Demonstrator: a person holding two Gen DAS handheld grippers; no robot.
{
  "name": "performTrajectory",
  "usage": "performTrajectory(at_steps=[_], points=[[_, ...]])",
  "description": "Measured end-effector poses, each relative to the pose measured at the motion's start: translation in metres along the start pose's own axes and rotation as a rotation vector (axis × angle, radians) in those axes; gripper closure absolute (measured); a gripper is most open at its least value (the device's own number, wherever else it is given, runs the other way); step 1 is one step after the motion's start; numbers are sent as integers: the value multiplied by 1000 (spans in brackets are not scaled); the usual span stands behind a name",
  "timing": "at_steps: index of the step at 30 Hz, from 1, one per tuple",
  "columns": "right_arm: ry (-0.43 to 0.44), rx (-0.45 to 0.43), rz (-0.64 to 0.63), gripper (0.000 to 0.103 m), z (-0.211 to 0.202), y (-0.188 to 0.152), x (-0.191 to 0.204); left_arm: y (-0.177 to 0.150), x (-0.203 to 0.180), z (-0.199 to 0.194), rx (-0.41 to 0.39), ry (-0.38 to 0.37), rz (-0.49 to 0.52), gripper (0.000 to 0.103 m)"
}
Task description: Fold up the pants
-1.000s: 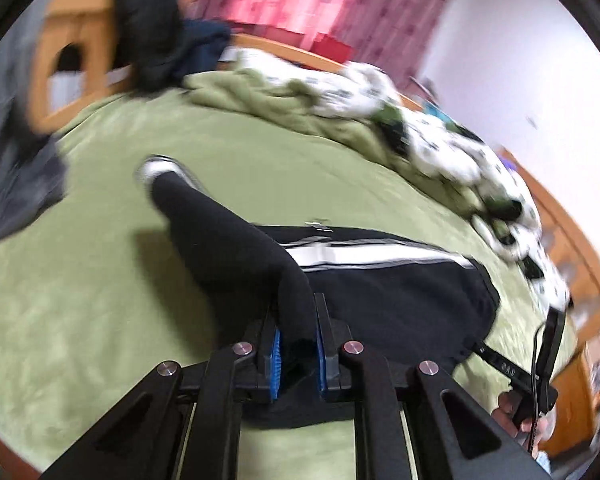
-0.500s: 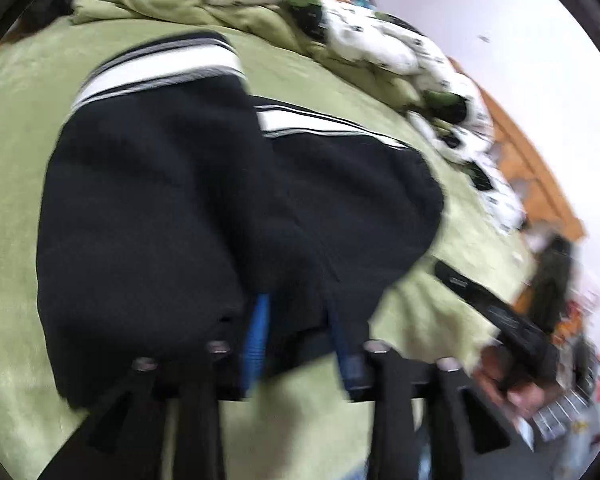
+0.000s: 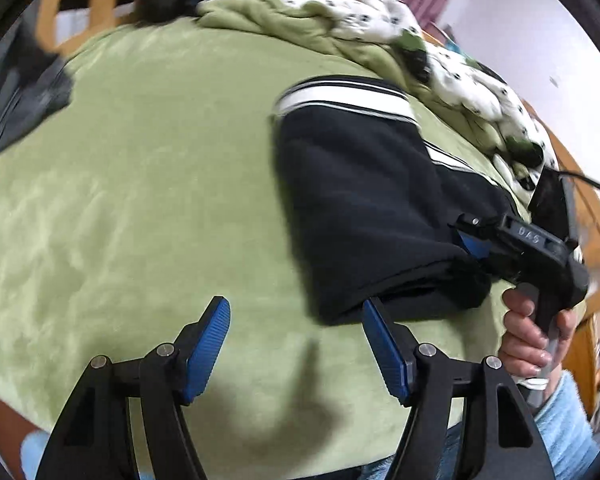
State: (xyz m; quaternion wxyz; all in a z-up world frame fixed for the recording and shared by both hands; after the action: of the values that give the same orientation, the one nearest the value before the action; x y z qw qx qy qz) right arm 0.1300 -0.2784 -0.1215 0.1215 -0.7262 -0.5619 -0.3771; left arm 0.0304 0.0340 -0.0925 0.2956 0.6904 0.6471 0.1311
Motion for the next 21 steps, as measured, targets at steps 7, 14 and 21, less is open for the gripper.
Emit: performTrajectory(at_steps=[7,14,21], points=[[78,3,-37,87,17,-8,26,5,10,12,22,-19,-64,37],[-16,-254,-191,89,-74,47,35,18,-34,16,10,-82,32,37],[-221,-412,-169,90,-154,124,-47,23,-101,36,28,-236,148,37]])
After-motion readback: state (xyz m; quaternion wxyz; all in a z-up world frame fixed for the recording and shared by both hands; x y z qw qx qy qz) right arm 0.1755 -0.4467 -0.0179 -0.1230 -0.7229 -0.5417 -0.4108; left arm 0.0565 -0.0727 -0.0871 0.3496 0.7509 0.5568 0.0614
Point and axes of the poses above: each gripper's, at about its wrist camera, not at the fingertips, and z roughly the way its jaws point, x to its left, y to its top, the point moved 4 cm from there along z, roughly the way its jaws point, and after that the axes turned 14 degrees about z, right-handed, at the moved point
